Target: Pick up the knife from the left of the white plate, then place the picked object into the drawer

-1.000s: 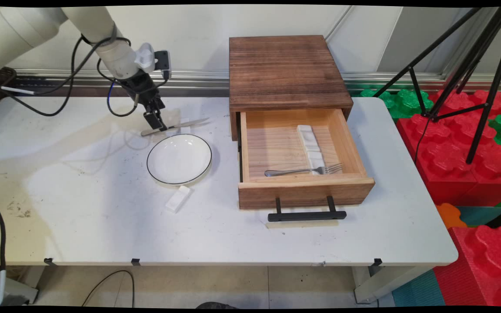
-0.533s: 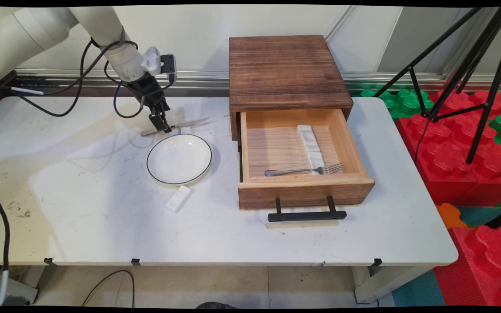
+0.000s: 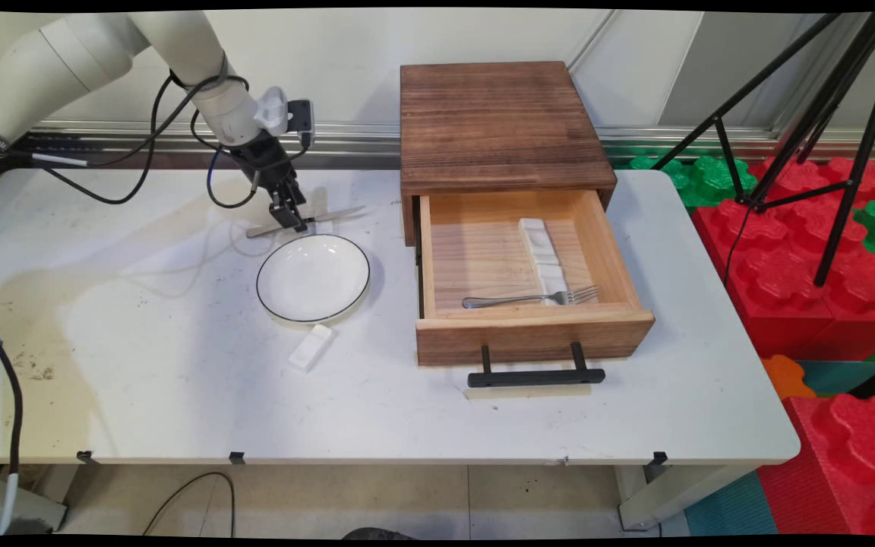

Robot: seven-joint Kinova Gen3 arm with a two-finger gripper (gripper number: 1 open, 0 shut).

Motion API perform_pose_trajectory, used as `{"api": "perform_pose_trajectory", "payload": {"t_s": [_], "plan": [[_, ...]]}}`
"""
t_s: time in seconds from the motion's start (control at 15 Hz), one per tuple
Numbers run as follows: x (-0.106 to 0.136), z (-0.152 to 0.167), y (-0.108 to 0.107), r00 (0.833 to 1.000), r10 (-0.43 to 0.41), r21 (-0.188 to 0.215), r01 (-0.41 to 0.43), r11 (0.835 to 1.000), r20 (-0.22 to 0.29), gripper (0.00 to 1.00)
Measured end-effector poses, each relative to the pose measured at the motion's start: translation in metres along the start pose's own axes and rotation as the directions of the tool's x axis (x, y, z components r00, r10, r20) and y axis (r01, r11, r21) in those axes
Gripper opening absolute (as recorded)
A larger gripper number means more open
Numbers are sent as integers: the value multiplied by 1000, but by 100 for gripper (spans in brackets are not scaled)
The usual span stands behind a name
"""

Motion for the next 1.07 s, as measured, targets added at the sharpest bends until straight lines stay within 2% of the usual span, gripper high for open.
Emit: {"api": "perform_pose_trajectory", "payload": {"t_s": [0.53, 1.07], "plan": [[-8, -6, 10, 1000, -3, -24, 3, 1000, -9, 0], [-23, -30, 15, 993, -111, 9, 111, 994, -35, 0]]}}
